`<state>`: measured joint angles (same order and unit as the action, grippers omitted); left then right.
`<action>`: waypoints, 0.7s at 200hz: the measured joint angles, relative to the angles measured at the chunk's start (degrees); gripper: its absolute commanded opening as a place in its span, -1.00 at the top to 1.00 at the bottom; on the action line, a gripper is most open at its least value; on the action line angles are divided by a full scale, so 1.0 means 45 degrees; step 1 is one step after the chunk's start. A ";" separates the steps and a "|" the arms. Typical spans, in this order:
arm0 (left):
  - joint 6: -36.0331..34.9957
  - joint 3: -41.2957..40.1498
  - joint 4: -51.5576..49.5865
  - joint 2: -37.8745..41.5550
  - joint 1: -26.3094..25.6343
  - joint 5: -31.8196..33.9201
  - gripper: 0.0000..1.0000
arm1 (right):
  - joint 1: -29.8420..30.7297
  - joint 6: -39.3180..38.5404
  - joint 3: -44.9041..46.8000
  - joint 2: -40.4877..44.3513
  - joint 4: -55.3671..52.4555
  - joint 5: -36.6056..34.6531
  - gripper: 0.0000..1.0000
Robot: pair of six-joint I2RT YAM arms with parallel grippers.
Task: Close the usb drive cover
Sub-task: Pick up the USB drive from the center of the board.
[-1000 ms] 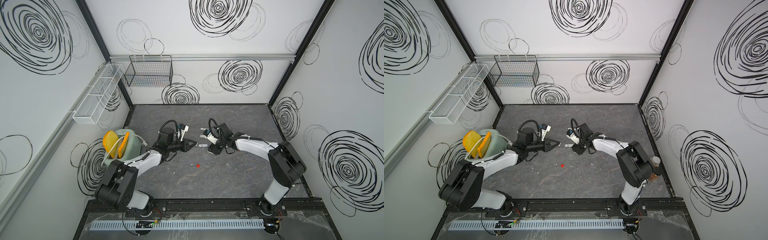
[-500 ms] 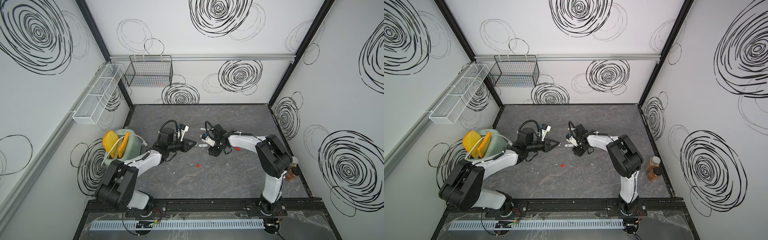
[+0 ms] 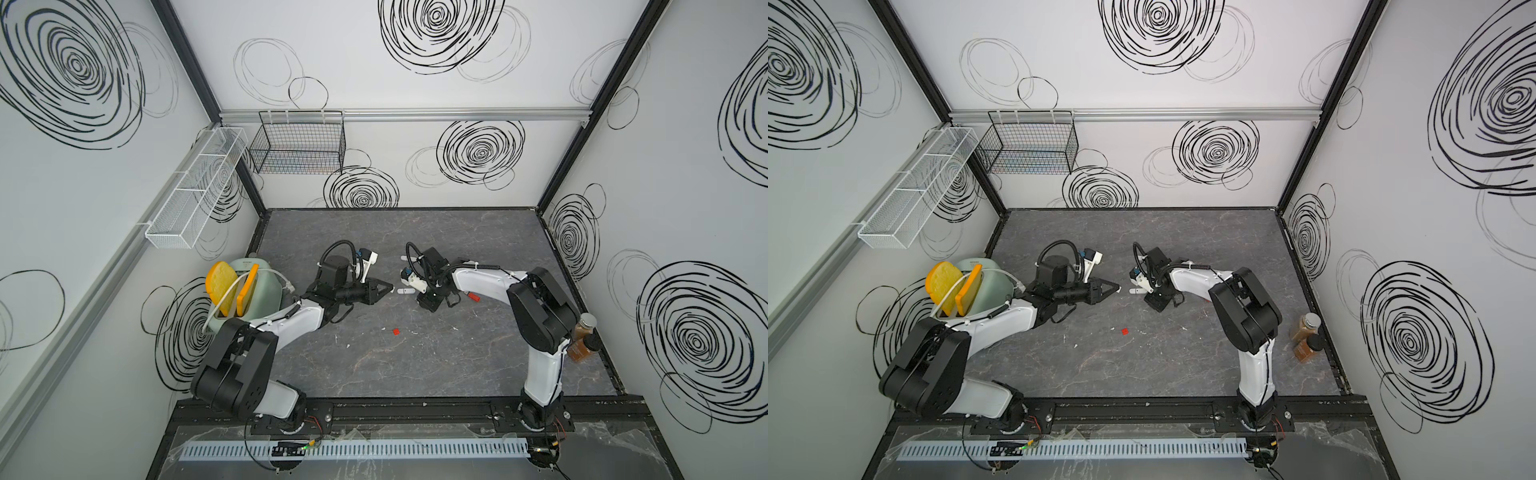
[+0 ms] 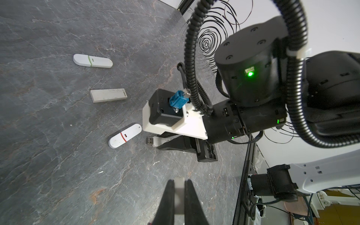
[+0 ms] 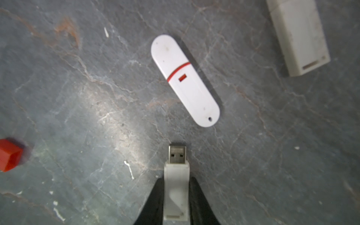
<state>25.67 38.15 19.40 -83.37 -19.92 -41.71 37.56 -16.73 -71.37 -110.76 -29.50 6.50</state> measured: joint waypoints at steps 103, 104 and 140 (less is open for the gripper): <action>0.0000 0.0005 -0.0005 -0.0078 -0.0005 -0.0005 1.00 | -0.0092 -0.0121 0.0816 0.0719 0.0136 0.0087 0.89; 0.0000 0.0005 -0.0005 -0.0078 -0.0005 -0.0005 1.00 | -0.0097 -0.0121 0.0850 0.0743 0.0141 0.0092 0.89; 0.0000 0.0087 -0.0015 -0.0238 -0.0078 -0.0073 1.00 | -0.0214 -0.0097 0.2021 0.2239 0.0792 0.0432 0.92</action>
<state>25.67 38.54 19.33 -84.44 -20.27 -42.04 36.60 -17.17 -62.28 -100.68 -25.93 8.45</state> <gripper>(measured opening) 0.113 0.193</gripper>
